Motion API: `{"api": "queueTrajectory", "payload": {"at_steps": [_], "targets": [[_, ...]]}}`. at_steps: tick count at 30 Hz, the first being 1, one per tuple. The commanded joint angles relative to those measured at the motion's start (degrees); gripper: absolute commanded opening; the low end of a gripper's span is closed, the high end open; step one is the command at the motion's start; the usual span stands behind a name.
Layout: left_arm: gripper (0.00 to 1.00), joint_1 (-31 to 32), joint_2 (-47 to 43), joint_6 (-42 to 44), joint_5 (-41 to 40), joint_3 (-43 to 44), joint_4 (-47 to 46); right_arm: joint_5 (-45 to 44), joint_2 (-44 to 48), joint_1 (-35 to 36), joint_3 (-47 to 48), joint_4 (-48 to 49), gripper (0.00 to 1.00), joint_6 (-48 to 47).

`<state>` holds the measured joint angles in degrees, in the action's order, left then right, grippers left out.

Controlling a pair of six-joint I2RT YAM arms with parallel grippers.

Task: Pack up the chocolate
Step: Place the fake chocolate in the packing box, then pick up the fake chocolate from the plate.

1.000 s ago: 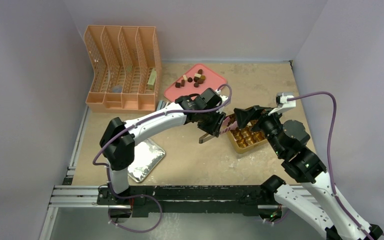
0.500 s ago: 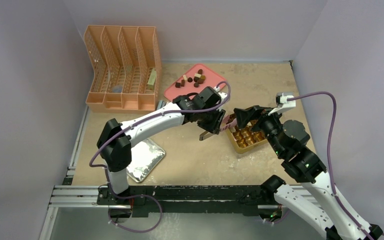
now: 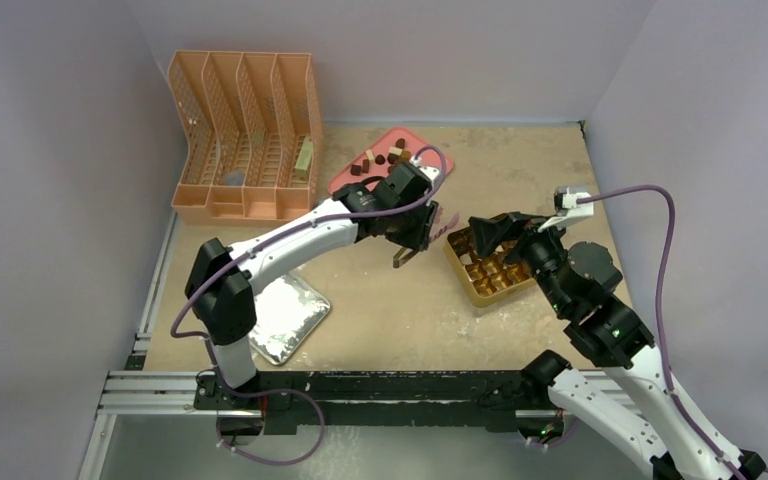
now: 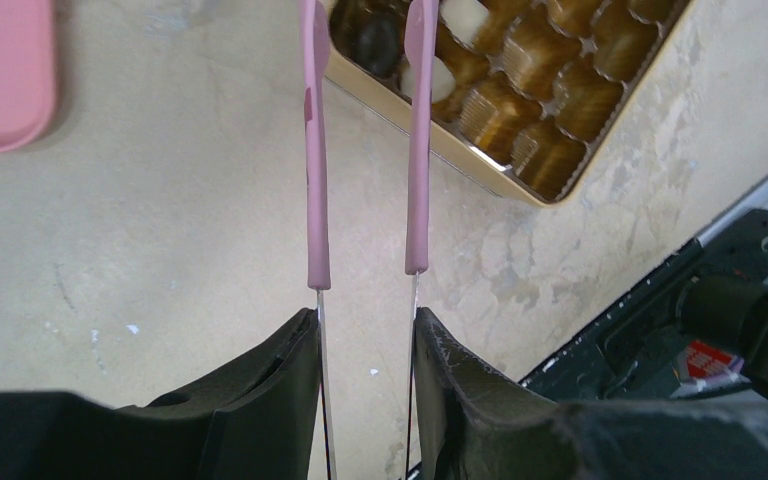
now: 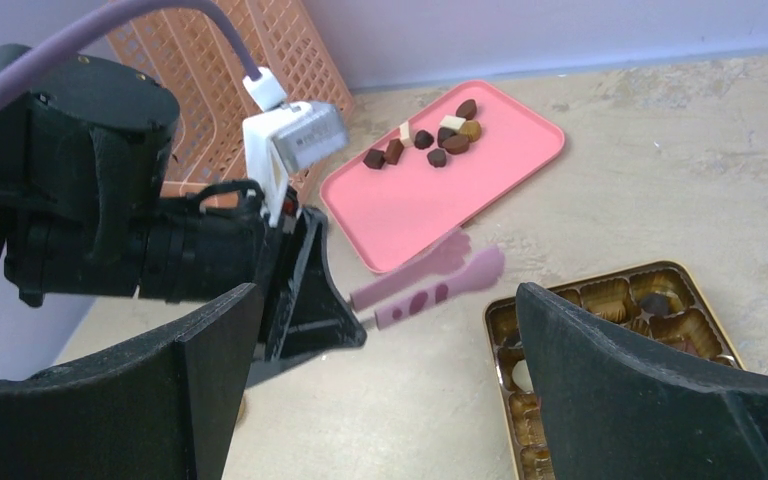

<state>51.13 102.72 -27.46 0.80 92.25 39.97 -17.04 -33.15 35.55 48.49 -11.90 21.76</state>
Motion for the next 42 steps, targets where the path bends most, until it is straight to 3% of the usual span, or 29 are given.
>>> {"api": "queueTrajectory", "payload": {"at_steps": [1, 11, 20, 31, 42], "targets": [[0.35, -3.7, -4.2, -2.0, -5.2, 1.1, -1.5, -0.5, 1.1, -0.1, -0.3, 2.2, 0.99, -0.6], [0.35, -13.7, -2.5, -0.9, -13.4, 3.2, 2.1, -0.2, 1.2, -0.1, 0.0, 2.4, 0.99, -1.2], [0.35, -21.0, 5.4, 1.2, -15.8, 9.4, 3.6, 0.9, 0.3, -0.1, 0.4, 3.2, 0.99, -1.1], [0.35, -24.4, 16.1, 2.9, -15.5, 16.5, 4.5, 0.6, -0.2, -0.1, 0.2, 3.6, 0.99, -1.5], [0.36, -25.6, 19.6, 4.0, -13.2, 18.2, 3.5, 0.5, -1.2, -0.1, 0.2, 4.5, 0.99, -1.5]]}}
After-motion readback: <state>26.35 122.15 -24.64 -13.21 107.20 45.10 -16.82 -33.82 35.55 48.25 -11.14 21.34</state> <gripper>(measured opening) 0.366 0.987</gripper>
